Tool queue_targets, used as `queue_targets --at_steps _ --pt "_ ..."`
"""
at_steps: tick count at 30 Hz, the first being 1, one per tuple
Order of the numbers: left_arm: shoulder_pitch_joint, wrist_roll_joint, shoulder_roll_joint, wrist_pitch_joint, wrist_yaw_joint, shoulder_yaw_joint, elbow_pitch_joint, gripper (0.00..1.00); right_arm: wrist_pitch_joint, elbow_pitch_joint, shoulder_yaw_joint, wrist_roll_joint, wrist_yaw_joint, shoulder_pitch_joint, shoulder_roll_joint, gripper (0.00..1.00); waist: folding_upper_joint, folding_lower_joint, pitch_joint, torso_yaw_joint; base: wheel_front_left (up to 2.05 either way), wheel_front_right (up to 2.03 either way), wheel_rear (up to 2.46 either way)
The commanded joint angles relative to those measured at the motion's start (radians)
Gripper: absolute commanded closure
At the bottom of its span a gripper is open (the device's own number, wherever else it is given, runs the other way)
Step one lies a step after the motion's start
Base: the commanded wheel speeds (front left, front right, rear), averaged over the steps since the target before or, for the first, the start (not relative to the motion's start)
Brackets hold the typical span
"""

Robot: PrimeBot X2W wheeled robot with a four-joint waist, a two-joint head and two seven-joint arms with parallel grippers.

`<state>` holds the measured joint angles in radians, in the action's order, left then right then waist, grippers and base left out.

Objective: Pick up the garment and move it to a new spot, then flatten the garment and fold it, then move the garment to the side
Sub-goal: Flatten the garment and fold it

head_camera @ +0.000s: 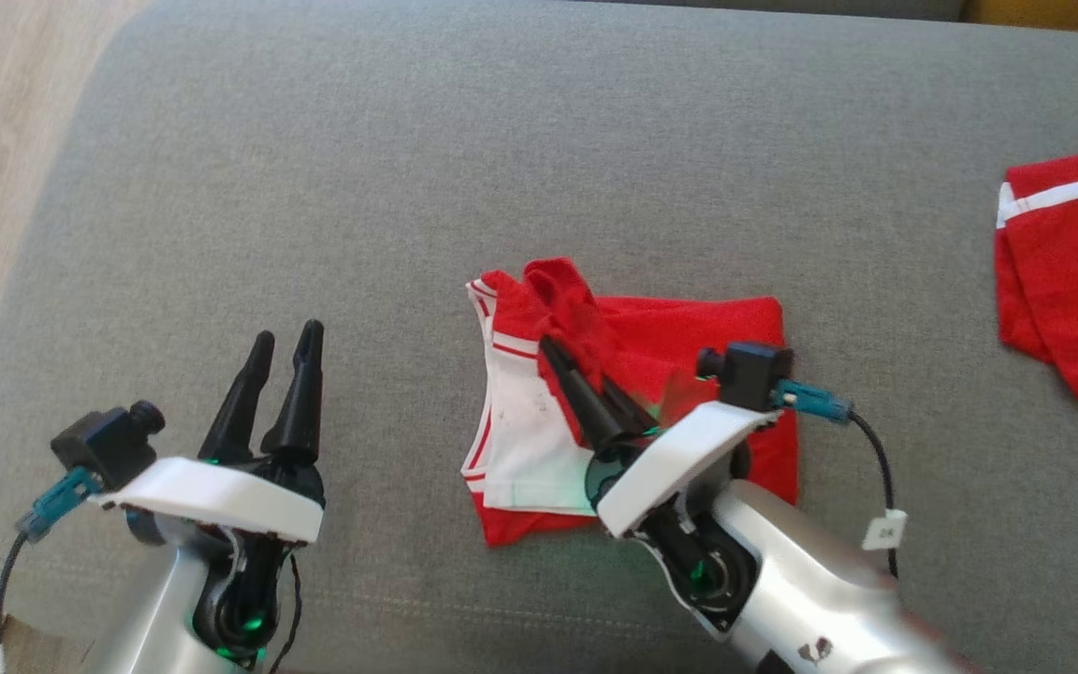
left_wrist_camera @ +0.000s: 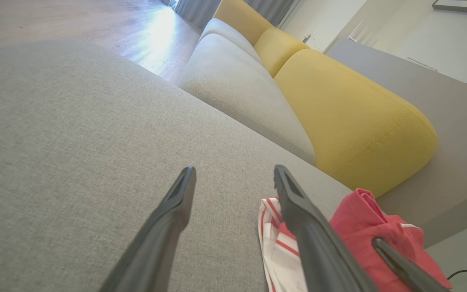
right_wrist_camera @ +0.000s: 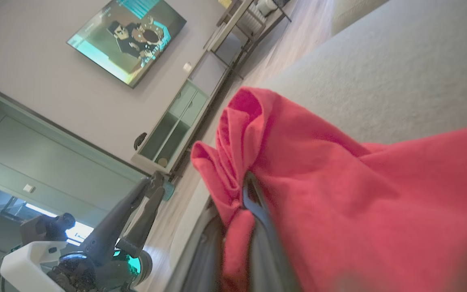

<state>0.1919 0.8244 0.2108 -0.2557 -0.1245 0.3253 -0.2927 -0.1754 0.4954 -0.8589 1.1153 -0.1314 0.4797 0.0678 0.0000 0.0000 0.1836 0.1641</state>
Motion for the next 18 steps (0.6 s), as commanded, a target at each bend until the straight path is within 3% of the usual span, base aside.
queue_targets --at_steps 1,2,3,12,15,18 --pt "0.051 0.008 0.013 -0.006 -0.006 -0.03 0.027 0.0 -0.015 -0.02 -0.028 0.018 0.001 0.027 -0.017 1.0 0.0 0.0 0.003 0.004 0.0 0.0 0.0" --pt "0.051 0.009 0.013 -0.006 -0.006 -0.028 0.025 0.0 -0.018 -0.005 -0.056 0.038 0.001 0.039 -0.017 0.56 0.0 0.0 0.003 0.006 0.0 0.0 0.0" --pt "0.05 0.009 0.013 -0.006 -0.006 -0.026 0.023 0.0 -0.019 0.008 -0.085 0.057 0.001 0.05 -0.018 0.0 0.0 0.0 0.003 0.007 0.0 0.0 0.0" --pt "0.049 0.01 0.017 -0.006 -0.006 -0.023 0.011 0.0 -0.077 0.081 -0.17 0.174 0.001 0.135 -0.018 0.0 0.0 0.0 -0.009 -0.016 0.0 0.0 0.0" --pt "0.047 0.009 0.022 -0.006 -0.006 -0.025 0.01 0.0 -0.084 0.107 -0.145 0.16 0.001 0.167 -0.018 0.0 0.0 0.0 -0.015 -0.032 0.0 0.0 0.0" --pt "0.044 0.007 0.026 -0.006 -0.006 -0.03 0.014 0.0 -0.086 0.137 -0.05 0.079 0.001 0.191 -0.018 0.0 0.0 0.0 -0.021 -0.049 0.0 0.0 0.0"
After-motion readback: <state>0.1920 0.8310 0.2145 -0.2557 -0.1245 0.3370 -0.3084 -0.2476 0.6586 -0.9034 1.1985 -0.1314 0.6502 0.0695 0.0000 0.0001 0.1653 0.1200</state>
